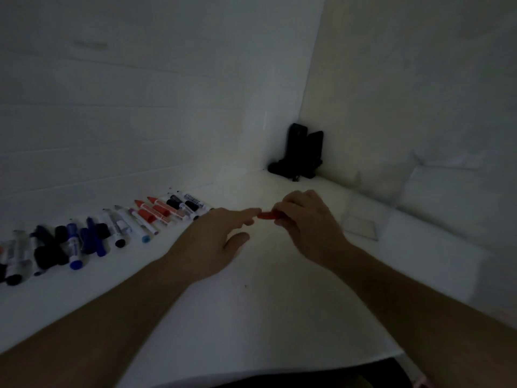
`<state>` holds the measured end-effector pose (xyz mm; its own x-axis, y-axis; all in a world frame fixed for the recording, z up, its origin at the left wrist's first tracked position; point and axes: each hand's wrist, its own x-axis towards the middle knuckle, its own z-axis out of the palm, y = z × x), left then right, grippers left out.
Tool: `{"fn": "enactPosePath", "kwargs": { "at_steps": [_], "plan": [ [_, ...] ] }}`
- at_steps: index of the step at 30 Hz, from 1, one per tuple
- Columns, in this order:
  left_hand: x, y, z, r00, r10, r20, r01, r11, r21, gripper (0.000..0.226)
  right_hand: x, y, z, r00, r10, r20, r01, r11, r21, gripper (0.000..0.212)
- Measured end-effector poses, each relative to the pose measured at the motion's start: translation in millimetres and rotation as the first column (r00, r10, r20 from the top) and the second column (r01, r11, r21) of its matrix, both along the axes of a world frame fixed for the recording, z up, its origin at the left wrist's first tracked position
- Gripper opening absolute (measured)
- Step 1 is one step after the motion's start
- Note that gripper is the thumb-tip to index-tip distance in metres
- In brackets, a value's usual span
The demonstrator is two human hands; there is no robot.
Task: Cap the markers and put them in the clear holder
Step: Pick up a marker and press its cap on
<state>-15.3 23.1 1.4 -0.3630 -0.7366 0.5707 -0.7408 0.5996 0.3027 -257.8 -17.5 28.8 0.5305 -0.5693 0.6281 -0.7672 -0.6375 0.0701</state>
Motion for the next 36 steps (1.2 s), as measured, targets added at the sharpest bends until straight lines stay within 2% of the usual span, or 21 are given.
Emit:
{"fn": "enactPosePath", "kwargs": {
  "at_steps": [3, 6, 8, 10, 13, 17, 20, 22, 25, 29, 31, 33, 36],
  "plan": [
    [-4, 3, -5, 1.0, -0.016, 0.005, 0.016, 1.0, -0.004, 0.049, -39, 4, 42, 0.983, -0.091, 0.161, 0.1, 0.994, -0.047, 0.021],
    [-3, 1, -13, 0.999, -0.03, 0.014, 0.031, 0.999, -0.042, 0.038, -75, 5, 87, 0.928, -0.132, 0.349, 0.187, 0.974, -0.13, 0.019],
    [-2, -1, -17, 1.0, -0.03, 0.01, 0.03, 0.997, -0.078, 0.033, -95, 3, 105, 0.897, -0.188, 0.4, 0.27, 0.95, -0.158, 0.021],
    [-1, -2, -19, 0.999, -0.035, -0.001, 0.035, 0.995, -0.09, 0.034, -111, -4, 110, 0.859, -0.288, 0.423, 0.36, 0.928, -0.099, 0.025],
    [1, -2, -20, 0.999, -0.032, -0.011, 0.032, 0.997, -0.069, 0.035, -121, -14, 100, 0.835, -0.407, 0.37, 0.422, 0.905, 0.044, 0.023],
    [4, -3, -21, 1.0, -0.003, 0.005, 0.003, 0.998, -0.057, 0.033, -113, -18, 84, 0.782, -0.551, 0.292, 0.531, 0.834, 0.151, 0.045],
    [2, -3, -22, 1.0, -0.019, 0.007, 0.02, 0.998, -0.068, 0.031, -112, -22, 77, 0.721, -0.67, 0.178, 0.641, 0.742, 0.196, 0.027],
    [2, -4, -23, 1.0, -0.019, 0.0, 0.019, 0.997, -0.069, 0.031, -113, -25, 74, 0.738, -0.662, 0.127, 0.63, 0.744, 0.222, 0.029],
    [1, -4, -23, 1.0, -0.013, 0.006, 0.013, 0.997, -0.075, 0.031, -111, -29, 73, 0.797, -0.601, 0.06, 0.556, 0.768, 0.318, 0.055],
    [2, -2, -22, 1.0, -0.011, -0.01, 0.011, 0.998, -0.068, 0.031, -103, -32, 73, 0.766, -0.642, 0.018, 0.6, 0.725, 0.34, 0.078],
    [3, -3, -22, 1.0, -0.007, -0.008, 0.007, 0.999, -0.053, 0.03, -98, -35, 73, 0.742, -0.671, 0.003, 0.633, 0.701, 0.328, 0.078],
    [4, -4, -21, 1.0, -0.008, 0.008, 0.009, 0.999, -0.043, 0.03, -94, -37, 73, 0.733, -0.678, 0.049, 0.63, 0.705, 0.325, 0.067],
    [4, -6, -21, 1.0, 0.001, 0.006, -0.001, 1.0, -0.024, 0.029, -91, -41, 69, 0.767, -0.624, 0.15, 0.556, 0.763, 0.329, 0.061]
  ]
}}
